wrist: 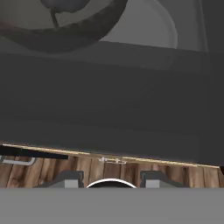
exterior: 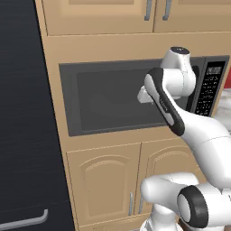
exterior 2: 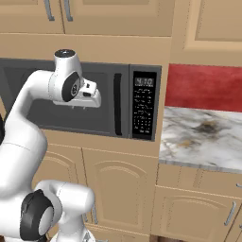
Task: The microwave is finished heating the fish and broccoli. Take the bowl containing the food and place it on the dining counter.
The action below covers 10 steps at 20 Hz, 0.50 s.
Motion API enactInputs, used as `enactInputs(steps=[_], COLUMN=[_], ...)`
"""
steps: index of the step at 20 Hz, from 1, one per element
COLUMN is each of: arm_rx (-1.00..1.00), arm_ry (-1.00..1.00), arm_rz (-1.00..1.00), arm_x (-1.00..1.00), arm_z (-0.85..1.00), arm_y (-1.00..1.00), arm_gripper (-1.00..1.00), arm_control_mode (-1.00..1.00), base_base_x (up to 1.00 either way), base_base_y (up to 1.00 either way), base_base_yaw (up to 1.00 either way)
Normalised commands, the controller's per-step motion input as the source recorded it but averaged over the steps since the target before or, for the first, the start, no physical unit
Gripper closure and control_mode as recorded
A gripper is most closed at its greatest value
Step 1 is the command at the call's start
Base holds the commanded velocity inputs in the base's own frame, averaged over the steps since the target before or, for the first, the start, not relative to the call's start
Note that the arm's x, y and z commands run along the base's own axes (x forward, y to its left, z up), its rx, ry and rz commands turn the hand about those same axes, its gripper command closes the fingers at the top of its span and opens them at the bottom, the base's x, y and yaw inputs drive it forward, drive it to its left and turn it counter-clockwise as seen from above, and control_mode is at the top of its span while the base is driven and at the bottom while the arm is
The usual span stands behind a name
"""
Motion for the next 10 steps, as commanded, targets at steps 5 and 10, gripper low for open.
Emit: enactInputs(steps=[5, 10], arm_rx=[-0.05, -0.08], arm_ry=[-0.03, -0.04], arm_rz=[0.00, 0.00], arm_x=[-0.20, -0.15], arm_z=[-0.14, -0.06], arm_y=[-0.02, -0.01], arm_gripper=[-1.00, -1.00], arm_control_mode=[-1.00, -1.00], base_base_x=[0.00, 0.00], base_base_y=[0.00, 0.00], base_base_yaw=[0.00, 0.00])
